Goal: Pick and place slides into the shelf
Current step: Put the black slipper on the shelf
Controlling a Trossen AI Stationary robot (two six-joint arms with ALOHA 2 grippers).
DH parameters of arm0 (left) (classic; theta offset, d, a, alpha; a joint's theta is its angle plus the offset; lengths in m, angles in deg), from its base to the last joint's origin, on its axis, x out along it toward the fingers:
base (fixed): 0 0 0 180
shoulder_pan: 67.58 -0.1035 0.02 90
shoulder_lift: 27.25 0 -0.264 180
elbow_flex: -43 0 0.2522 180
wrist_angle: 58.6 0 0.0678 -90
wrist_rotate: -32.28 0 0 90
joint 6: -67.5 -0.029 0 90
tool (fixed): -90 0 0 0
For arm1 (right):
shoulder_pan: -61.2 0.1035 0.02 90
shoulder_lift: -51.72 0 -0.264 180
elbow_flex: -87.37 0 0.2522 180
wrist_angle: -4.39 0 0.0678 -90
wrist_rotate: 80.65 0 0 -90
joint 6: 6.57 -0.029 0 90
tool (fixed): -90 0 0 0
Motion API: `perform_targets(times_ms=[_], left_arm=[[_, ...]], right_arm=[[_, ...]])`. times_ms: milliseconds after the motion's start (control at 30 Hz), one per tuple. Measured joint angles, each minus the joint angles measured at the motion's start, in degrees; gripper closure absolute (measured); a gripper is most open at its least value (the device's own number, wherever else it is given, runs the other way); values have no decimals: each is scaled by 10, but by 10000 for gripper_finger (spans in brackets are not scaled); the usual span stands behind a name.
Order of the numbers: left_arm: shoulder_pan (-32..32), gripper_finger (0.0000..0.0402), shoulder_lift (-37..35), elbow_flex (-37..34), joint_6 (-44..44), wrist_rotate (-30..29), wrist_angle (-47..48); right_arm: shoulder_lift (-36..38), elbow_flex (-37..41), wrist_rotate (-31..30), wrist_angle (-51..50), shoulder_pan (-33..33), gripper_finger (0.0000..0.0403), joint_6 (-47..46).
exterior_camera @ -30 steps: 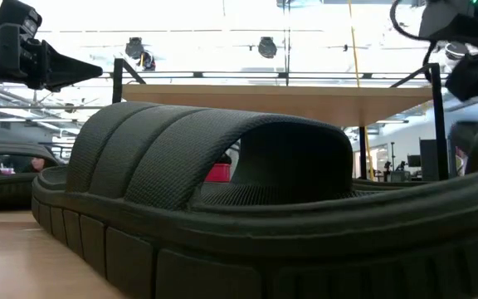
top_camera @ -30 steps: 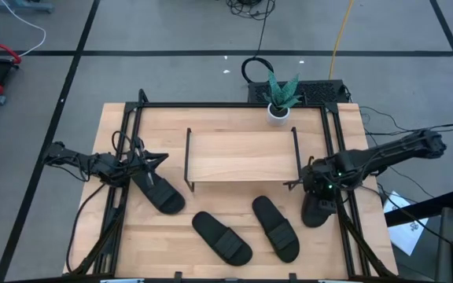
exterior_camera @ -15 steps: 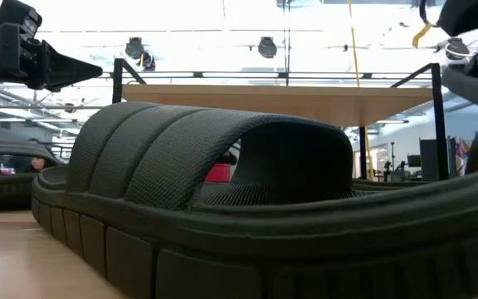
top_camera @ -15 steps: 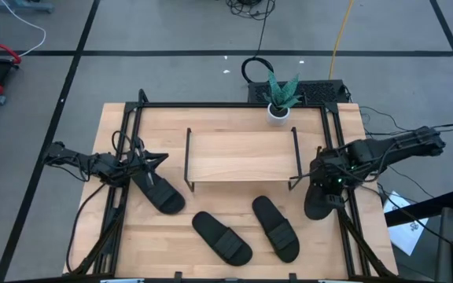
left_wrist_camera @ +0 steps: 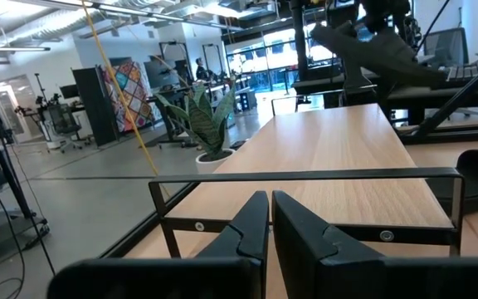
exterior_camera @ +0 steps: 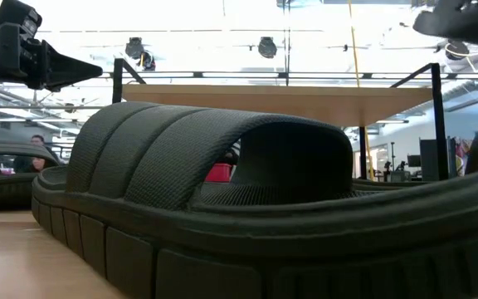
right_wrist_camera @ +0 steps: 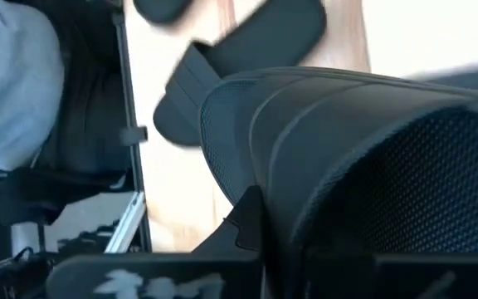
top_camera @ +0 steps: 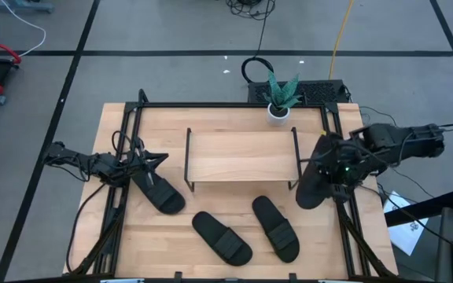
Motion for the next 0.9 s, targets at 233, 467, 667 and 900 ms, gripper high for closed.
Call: perform_targets(times_ms=[233, 467, 667, 900], left_arm=[[0, 376, 0, 0, -1, 0, 0], [0, 376, 0, 0, -2, 0, 0], [0, 376, 0, 0, -2, 0, 0], [0, 376, 0, 0, -9, 0, 1]], right_arm=[[-68, -98, 5, -53, -34, 401, 75], [-151, -181, 61, -110, -107, 402, 186], [-215, -232, 112, -111, -158, 402, 262], [-289, -266, 151, -109, -214, 402, 334]])
